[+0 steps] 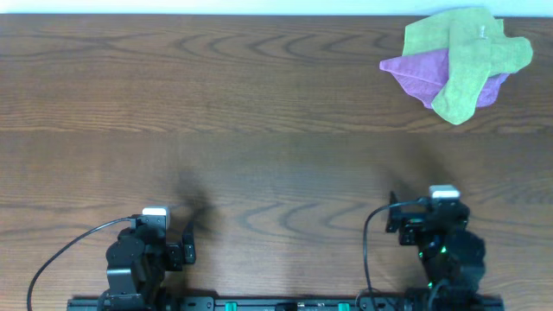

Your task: Fold the cloth

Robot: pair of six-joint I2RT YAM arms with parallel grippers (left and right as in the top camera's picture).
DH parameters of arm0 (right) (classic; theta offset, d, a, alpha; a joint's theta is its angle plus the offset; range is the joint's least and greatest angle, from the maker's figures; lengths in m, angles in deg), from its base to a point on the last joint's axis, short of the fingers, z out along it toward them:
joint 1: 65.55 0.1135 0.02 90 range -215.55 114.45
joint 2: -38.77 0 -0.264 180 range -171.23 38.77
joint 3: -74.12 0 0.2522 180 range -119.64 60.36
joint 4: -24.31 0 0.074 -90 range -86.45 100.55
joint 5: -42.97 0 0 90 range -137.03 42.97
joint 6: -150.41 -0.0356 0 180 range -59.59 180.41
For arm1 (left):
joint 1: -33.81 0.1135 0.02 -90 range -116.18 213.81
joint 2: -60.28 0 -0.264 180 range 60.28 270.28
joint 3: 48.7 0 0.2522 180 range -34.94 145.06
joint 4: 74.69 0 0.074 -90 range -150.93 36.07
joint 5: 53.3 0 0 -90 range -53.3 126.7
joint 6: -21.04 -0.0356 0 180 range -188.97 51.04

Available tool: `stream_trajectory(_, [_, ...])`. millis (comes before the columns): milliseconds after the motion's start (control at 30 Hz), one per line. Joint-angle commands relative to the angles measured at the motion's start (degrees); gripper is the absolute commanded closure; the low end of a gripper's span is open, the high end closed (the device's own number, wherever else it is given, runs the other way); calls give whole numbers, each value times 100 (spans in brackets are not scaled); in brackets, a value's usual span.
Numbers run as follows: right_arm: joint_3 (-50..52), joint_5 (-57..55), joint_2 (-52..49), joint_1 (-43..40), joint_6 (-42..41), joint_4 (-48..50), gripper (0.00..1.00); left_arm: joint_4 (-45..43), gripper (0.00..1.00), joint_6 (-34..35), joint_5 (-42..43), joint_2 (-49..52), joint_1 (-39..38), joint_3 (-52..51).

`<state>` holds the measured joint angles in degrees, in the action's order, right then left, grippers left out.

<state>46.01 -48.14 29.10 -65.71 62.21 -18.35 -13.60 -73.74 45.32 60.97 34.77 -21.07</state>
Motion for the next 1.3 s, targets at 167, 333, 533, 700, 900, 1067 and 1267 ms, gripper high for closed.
stream_trajectory(167, [-2151,-212,-2076,-490,-503,-448,1,348,5,-146,-22,-48,-33,-61])
stream_trajectory(333, [-3580,-212,-3471,-883,-520,-940,1,348,4,-146,-22,-48,-33,-61])
stream_trajectory(533, [-5171,-188,-5154,-1228,-588,-1370,1,348,4,-146,-22,-48,-33,-61])
stream_trajectory(700, [-6400,-111,-6551,-1600,-739,-1620,1,348,5,-146,-22,-48,-33,-61])
stream_trajectory(900, [-7307,186,-7853,-1939,-758,-1661,1,348,5,-146,-22,-48,-33,-61])
stream_trajectory(1067, [-7715,201,-8738,-1980,-750,-1652,1,348,5,-146,-22,-48,-33,-61])
stream_trajectory(1267, [-7770,367,-9471,-1978,-730,-1290,1,348,5,-146,-22,-48,-33,-61])
